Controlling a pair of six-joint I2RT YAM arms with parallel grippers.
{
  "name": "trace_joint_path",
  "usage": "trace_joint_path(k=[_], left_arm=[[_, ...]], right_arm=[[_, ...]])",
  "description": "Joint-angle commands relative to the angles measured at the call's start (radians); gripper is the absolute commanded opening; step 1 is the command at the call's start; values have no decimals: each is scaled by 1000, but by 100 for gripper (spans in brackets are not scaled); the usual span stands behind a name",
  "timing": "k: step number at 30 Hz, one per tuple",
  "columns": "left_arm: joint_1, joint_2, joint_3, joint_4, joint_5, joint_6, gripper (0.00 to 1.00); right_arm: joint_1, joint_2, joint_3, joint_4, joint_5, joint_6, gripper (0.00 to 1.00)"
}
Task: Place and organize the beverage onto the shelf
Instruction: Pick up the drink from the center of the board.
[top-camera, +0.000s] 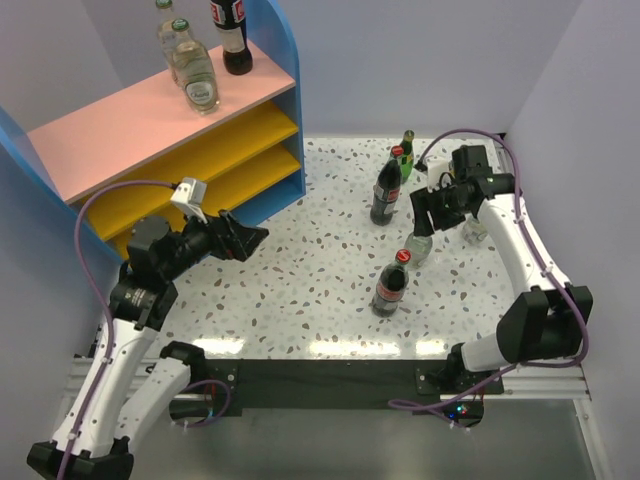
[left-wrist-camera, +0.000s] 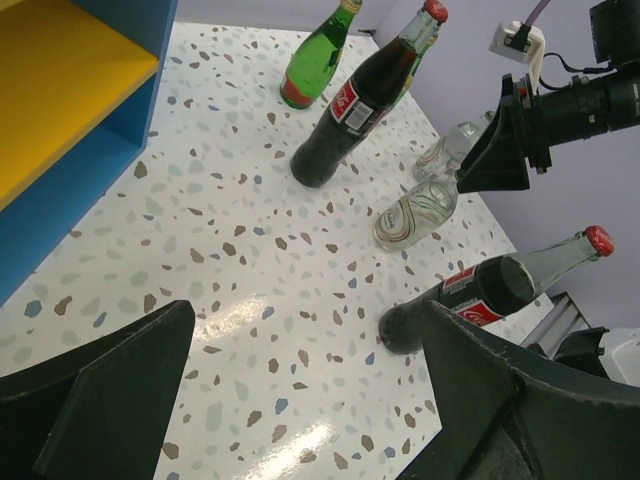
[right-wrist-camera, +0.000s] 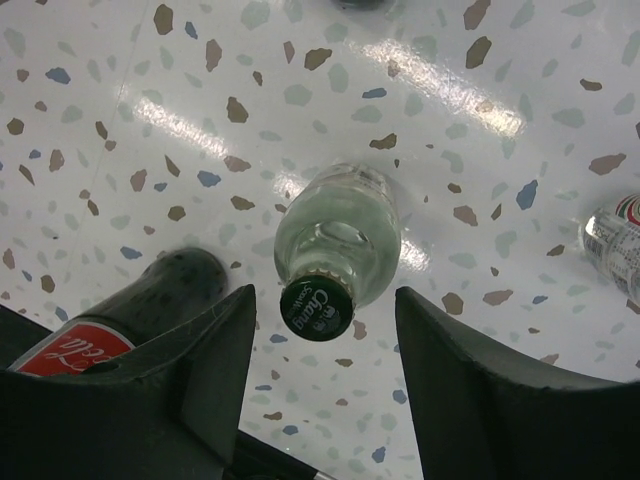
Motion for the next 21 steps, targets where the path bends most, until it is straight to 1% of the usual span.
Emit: trace_joint_path(k=[1,3,7,8,11,13,15,16,19,21], left_arm=[[-34,7,-33,89,-2,-20,100],[-57,18,-44,98,-30,-17,100],[-159,47,-69,118,-105,-12,100],[-176,52,-72,120,-137,-11,100],[-208,76,-81,140,-149,-6,100],[-224,87,-89,161,-154,-2,100],[-235,98,-92,181,-160,9,100],[-238,110,-93,187,-162,14,100],[-253,134,-98,221,-163,34,100],[-273,147,-104,259,-165,50,100]], right_arm=[[0,23,10,36,17,-16,60],[4,32,13,37,20,-18,57],[10,47,10,37,31,-19,56],[13,50,7,37,31,-19,54],[23,60,1,36,34,-24,48],[26,64,0,37,36,-28,39],[29,61,3,36,39,-35,33],[30,60,6,31,40,-38,26],[32,54,18,20,37,-56,11],[32,43,41,16,33,-73,4]])
